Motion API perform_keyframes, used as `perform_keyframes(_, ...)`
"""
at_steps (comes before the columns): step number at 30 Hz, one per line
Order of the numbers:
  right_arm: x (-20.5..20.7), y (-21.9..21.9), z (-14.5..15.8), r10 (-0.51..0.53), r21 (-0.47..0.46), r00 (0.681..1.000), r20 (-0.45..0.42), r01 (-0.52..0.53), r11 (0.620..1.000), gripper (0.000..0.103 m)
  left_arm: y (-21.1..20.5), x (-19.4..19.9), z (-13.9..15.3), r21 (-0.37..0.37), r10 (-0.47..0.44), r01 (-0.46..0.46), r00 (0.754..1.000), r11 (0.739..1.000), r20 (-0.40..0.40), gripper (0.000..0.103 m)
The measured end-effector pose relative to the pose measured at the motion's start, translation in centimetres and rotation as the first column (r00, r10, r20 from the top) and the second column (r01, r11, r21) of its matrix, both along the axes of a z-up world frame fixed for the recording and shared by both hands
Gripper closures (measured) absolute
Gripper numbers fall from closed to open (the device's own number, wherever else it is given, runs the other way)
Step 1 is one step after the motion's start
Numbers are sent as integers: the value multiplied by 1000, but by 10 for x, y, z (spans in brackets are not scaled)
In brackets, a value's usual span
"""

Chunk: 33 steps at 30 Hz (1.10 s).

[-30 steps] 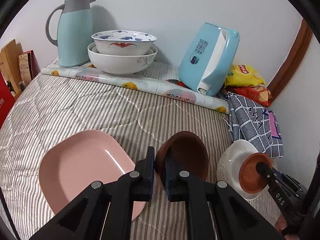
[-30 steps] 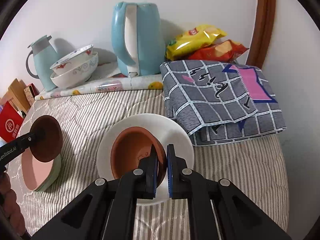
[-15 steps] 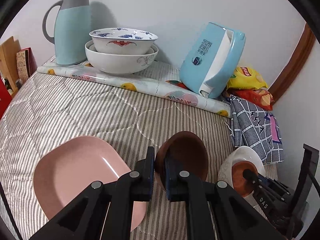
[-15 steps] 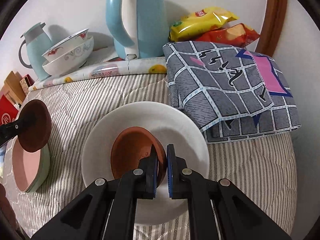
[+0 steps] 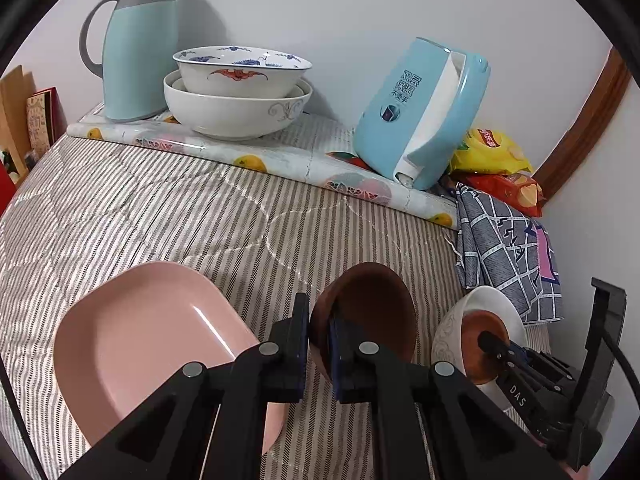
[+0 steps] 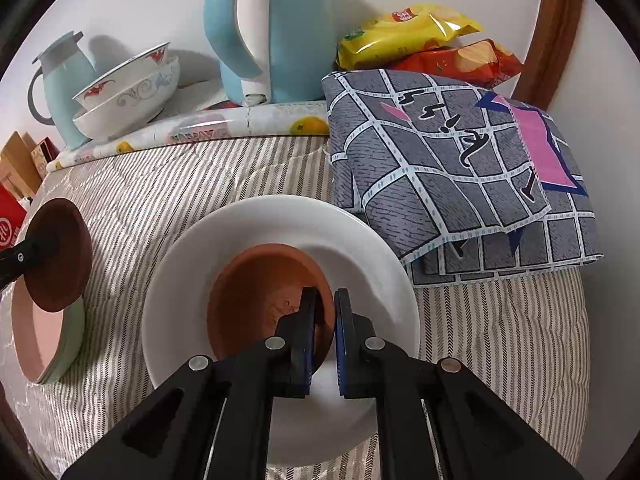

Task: Organize plates and bowls
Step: 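Lower the right gripper's clay bowl into the white bowl and open it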

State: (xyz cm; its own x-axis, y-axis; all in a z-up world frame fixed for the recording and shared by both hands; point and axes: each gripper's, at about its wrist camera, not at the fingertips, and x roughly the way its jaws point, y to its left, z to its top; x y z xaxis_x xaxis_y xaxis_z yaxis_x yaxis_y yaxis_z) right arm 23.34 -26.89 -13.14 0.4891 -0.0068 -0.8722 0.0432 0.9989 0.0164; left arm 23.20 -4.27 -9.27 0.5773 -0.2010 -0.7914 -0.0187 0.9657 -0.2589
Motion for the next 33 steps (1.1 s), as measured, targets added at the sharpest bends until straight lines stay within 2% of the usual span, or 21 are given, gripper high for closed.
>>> perform_keyframes(10, 4, 7, -2, 30, -66, 999, -19, -31, 997, 92, 1, 1, -1, -4, 0, 0, 1000, 1000, -4, 94)
perform_keyframes(21, 1, 18, -6, 70, -172, 996, -46, -77, 982, 84, 5, 1, -5, -7, 15, -15, 1000, 1000, -21, 94)
perform_keyframes(27, 1, 18, -5, 62, -159, 997, -50, -69, 985, 83, 8, -1, -5, -14, 16, -16, 1000, 1000, -23, 94)
perform_keyframes(31, -3, 18, 0, 55, -152, 998, -32, -59, 987, 71, 9, -2, -3, -11, 14, -15, 1000, 1000, -20, 94)
perform_keyframes(33, -6, 17, 3, 50, -142, 998, -24, -53, 988, 69, 9, -4, -1, -7, 14, -14, 1000, 1000, -17, 94)
